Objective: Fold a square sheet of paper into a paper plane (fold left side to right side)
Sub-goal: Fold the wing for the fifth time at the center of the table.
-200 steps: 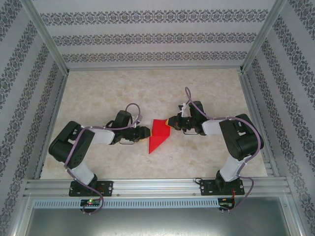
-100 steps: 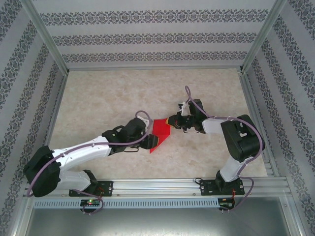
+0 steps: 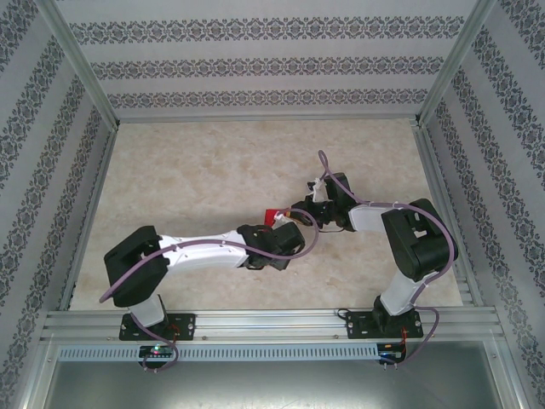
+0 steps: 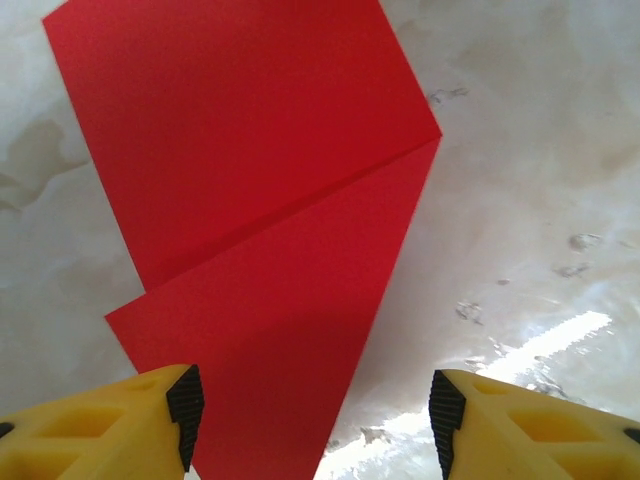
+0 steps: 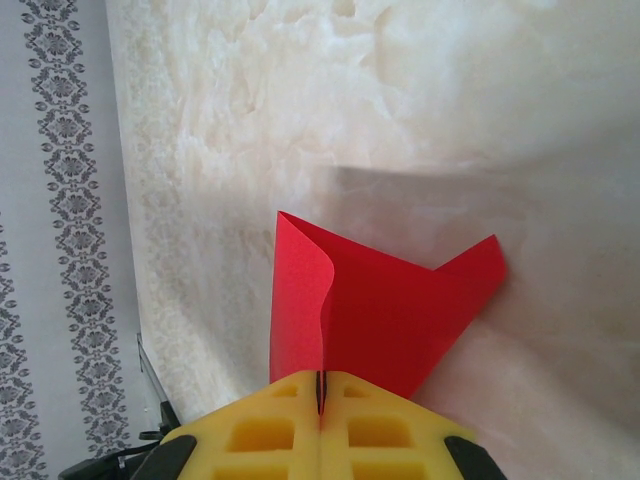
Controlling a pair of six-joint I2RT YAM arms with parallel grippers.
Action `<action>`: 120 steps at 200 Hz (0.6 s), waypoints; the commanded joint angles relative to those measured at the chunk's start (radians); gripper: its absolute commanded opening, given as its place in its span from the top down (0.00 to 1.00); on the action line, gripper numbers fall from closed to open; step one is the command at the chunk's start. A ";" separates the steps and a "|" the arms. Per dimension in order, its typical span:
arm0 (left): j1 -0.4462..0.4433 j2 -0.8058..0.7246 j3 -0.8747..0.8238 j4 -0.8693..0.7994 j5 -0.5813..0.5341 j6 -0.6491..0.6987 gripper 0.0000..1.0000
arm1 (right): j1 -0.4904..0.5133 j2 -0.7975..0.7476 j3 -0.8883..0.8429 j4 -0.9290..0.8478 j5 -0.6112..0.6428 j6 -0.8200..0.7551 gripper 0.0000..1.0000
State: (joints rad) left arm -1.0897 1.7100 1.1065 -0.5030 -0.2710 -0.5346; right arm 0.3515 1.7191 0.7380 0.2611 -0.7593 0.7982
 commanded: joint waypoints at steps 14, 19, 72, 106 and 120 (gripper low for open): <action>-0.045 0.067 0.072 -0.124 -0.157 -0.031 0.35 | 0.012 -0.011 0.026 -0.004 -0.001 -0.028 0.96; -0.048 0.077 0.079 -0.126 -0.161 -0.033 0.35 | 0.014 -0.010 0.027 -0.003 -0.002 -0.029 0.96; -0.057 0.146 0.109 -0.143 -0.184 -0.051 0.45 | 0.015 -0.006 0.029 -0.004 -0.002 -0.031 0.96; -0.057 0.167 0.118 -0.144 -0.188 -0.056 0.56 | 0.015 0.002 0.031 -0.003 -0.006 -0.034 0.96; -0.056 0.177 0.122 -0.143 -0.184 -0.056 0.61 | 0.014 0.006 0.031 -0.003 -0.007 -0.036 0.96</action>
State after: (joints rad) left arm -1.1324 1.8587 1.2018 -0.6033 -0.4255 -0.5777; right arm 0.3519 1.7191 0.7471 0.2607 -0.7597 0.7849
